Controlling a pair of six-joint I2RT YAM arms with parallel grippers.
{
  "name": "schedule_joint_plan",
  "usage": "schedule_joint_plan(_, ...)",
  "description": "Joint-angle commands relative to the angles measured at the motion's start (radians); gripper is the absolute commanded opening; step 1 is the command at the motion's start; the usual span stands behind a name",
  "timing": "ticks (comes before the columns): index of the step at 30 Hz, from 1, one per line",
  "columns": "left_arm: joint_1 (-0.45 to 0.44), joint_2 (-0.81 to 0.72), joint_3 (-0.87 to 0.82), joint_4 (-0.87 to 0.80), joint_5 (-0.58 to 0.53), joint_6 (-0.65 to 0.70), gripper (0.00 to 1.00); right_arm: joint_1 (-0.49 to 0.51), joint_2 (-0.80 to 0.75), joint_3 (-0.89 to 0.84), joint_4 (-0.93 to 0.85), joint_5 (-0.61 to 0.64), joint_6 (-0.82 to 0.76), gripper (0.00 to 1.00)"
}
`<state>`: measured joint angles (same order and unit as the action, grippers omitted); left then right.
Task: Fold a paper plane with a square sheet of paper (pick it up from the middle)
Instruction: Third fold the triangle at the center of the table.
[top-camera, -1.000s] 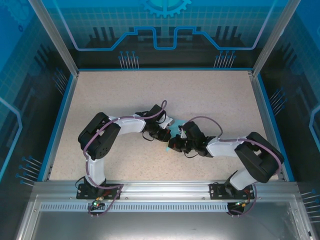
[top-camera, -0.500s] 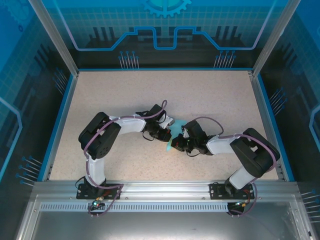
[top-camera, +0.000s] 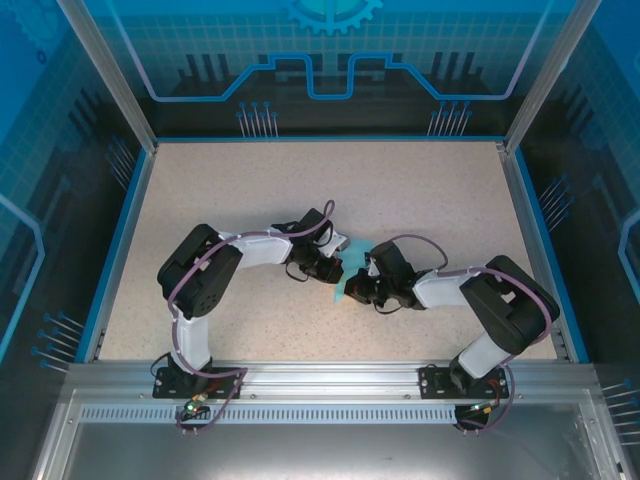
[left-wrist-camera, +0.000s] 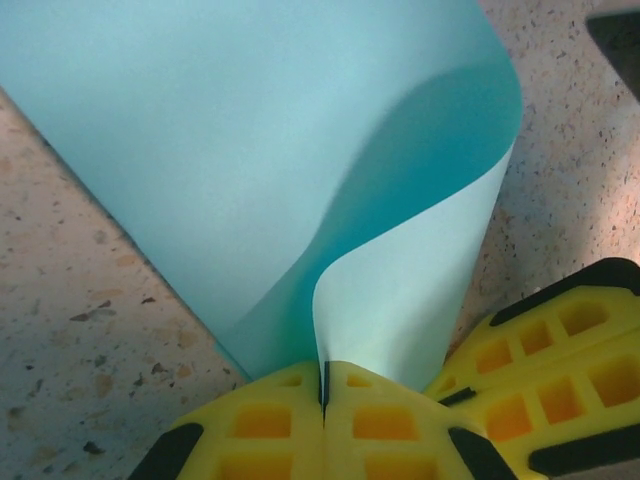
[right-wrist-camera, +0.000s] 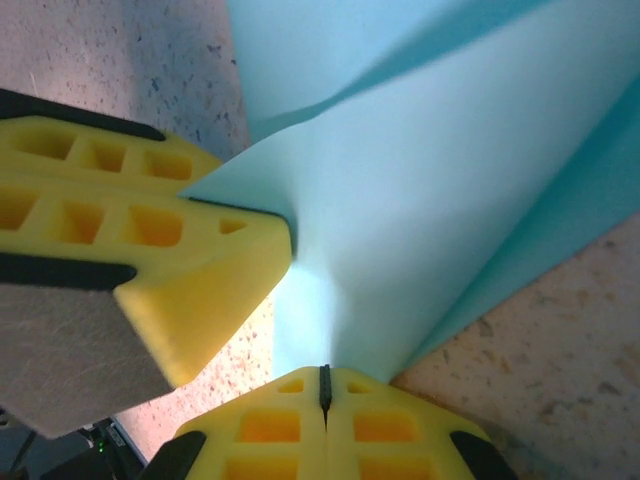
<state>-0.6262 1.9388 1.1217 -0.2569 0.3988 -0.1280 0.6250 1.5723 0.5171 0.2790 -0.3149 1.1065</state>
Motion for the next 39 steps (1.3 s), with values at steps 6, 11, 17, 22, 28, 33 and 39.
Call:
schedule_joint_plan(6,0.003,0.048,0.003,-0.048,-0.021,0.022,0.0,-0.029,-0.097,0.039,-0.105,0.027,-0.053,0.02)
schedule_joint_plan(11,0.003,0.046,0.001,-0.048,-0.023,0.023,0.0,-0.07,-0.045,0.028,-0.053,-0.004,-0.057,0.01)
schedule_joint_plan(17,0.003,0.048,0.005,-0.053,-0.023,0.025,0.0,-0.088,0.008,0.035,-0.075,0.001,-0.077,0.02)
schedule_joint_plan(22,0.003,0.049,0.006,-0.058,-0.026,0.026,0.0,-0.094,0.028,0.036,-0.116,0.012,-0.083,0.01)
schedule_joint_plan(28,0.003,0.051,0.009,-0.065,-0.026,0.027,0.0,-0.093,-0.05,0.049,-0.138,-0.003,-0.084,0.02)
schedule_joint_plan(33,0.003,0.062,0.018,-0.081,-0.026,0.026,0.0,-0.093,-0.107,0.065,-0.185,-0.005,-0.093,0.04)
schedule_joint_plan(39,0.003,0.078,0.018,-0.075,-0.014,0.022,0.0,-0.1,-0.06,0.097,-0.156,-0.02,-0.096,0.04)
